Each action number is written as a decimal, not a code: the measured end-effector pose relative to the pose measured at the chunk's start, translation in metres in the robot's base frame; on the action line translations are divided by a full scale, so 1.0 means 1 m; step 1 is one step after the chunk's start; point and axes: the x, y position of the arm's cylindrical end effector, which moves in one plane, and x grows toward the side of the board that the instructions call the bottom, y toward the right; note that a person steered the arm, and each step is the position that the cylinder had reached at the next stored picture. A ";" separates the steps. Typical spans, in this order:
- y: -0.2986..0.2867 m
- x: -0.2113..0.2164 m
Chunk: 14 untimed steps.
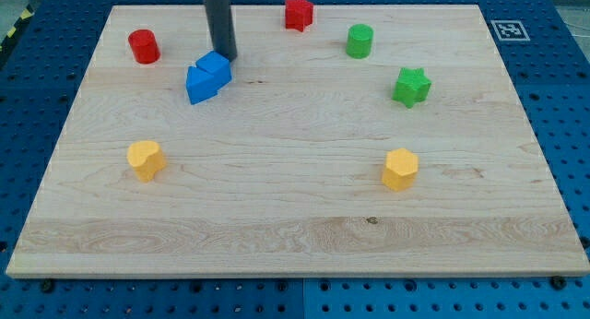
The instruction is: Place the red circle on top of the blue cube
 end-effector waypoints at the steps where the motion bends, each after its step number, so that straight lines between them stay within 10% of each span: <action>1: -0.027 -0.009; 6: -0.140 0.028; 14: -0.047 -0.043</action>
